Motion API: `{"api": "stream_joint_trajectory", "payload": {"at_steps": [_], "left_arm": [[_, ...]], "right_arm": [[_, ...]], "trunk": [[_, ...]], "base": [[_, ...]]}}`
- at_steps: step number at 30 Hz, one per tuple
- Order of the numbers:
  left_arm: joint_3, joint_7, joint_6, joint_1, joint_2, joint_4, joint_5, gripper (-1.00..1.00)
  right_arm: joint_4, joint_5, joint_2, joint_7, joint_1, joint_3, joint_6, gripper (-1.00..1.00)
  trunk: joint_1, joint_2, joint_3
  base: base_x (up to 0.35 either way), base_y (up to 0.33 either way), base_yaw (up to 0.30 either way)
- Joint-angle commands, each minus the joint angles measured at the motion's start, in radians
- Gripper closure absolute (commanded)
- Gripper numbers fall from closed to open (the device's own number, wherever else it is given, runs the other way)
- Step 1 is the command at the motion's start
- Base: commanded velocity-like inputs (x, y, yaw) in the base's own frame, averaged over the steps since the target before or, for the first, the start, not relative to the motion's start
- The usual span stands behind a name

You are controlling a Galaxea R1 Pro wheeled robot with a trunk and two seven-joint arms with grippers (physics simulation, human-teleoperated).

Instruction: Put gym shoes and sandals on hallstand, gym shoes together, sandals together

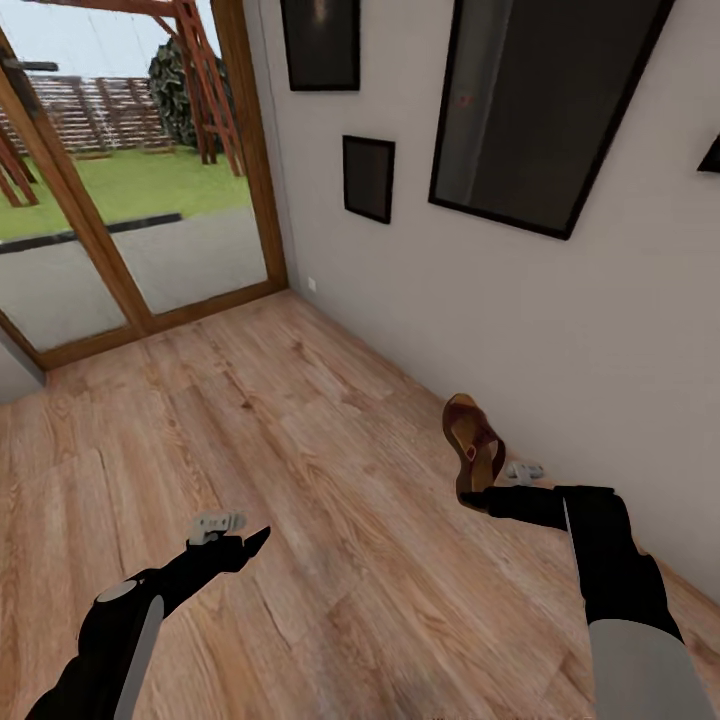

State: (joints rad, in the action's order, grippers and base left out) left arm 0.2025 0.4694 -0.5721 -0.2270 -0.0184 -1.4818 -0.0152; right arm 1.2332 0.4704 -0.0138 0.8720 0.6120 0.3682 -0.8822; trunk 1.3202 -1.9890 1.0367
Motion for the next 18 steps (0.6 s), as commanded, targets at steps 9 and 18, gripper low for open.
{"api": "stream_joint_trajectory", "payload": {"at_steps": [9, 18], "left_arm": [[0.0, 0.0, 0.0, 0.0, 0.0, 0.0, 0.0, -1.0], [0.0, 0.0, 0.0, 0.0, 0.0, 0.0, -0.001, -1.0]], "right_arm": [[0.0, -0.004, 0.0, -0.003, 0.0, 0.0, -0.003, 1.0], [0.0, -0.004, 0.0, -0.002, 0.0, 0.0, -0.003, 1.0]], "trunk": [[0.0, 0.0, -0.002], [0.0, 0.0, -0.002]], "base": [[0.0, 0.0, -0.298], [0.0, 0.0, -0.3]]}}
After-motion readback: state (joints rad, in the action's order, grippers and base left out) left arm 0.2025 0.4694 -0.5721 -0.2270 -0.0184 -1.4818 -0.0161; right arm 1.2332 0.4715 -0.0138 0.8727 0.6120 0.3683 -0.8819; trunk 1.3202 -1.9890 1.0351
